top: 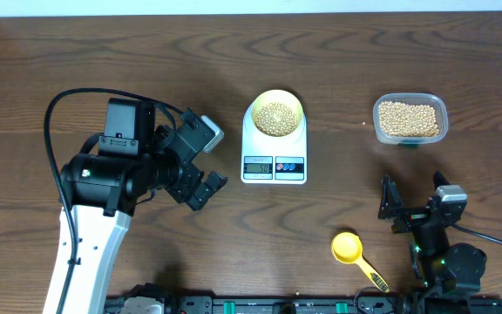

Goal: Scoop item into bowl and weigh 50g on scale

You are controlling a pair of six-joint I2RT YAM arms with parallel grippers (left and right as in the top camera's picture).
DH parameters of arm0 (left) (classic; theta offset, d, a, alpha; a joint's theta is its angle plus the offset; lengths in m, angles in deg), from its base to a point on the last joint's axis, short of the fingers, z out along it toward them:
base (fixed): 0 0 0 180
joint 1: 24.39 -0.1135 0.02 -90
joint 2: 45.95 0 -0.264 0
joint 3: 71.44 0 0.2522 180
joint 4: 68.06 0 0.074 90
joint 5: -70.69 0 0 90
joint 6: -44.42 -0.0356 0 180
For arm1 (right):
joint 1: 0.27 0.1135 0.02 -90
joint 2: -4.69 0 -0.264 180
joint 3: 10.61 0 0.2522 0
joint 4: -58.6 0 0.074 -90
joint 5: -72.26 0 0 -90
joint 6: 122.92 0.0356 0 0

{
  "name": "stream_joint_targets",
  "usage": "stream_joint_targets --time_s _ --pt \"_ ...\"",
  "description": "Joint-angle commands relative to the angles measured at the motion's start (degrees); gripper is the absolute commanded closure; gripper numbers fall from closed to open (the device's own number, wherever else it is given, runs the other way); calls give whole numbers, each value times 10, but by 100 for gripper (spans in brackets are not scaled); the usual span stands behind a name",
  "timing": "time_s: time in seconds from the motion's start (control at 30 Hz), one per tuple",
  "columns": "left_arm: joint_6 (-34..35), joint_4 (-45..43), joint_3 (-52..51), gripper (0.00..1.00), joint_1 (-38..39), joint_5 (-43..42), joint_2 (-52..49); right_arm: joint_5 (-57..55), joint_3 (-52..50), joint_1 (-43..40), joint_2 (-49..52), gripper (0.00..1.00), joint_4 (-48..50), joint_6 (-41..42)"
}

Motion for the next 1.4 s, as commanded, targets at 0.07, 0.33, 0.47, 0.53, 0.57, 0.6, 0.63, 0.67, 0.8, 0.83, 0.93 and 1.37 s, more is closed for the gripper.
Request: stream_joint_targets --time_s 0.07,0.33,0.47,0.53,0.57,0.6,0.63,0.67,0.8,0.83,0.93,1.37 --pt "-4 1 -1 0 -2 3 1 0 -6 3 -4 1 1 -33" --pt "-4 1 -1 0 -2 3 1 -2 -6 3 -4 1 0 -47" --pt "-4 1 -1 0 -2 3 1 -2 -6 3 -4 1 0 -47" --pt "-4 1 -1 0 -2 3 1 -2 -6 3 -4 1 0 -47" --pt "-4 1 -1 0 -2 3 1 -2 -6 3 -4 1 0 -47" --pt "-4 1 -1 0 -2 3 1 -2 -6 3 -4 1 0 -47" --pt "-4 1 -1 0 -2 3 1 -2 -6 3 -4 1 0 -47" --pt "-4 1 -1 0 -2 3 1 -2 -6 3 -4 1 0 -47" --pt "-4 1 -1 0 -2 3 1 -2 -6 3 -4 1 0 -47" --pt "-4 1 -1 0 -2 3 1 -2 -6 3 -4 1 0 -47" --pt "-4 1 -1 0 -2 3 1 -2 -6 3 -4 1 0 -47" --pt "-4 1 -1 0 -2 3 1 0 -6 3 -4 1 1 -18"
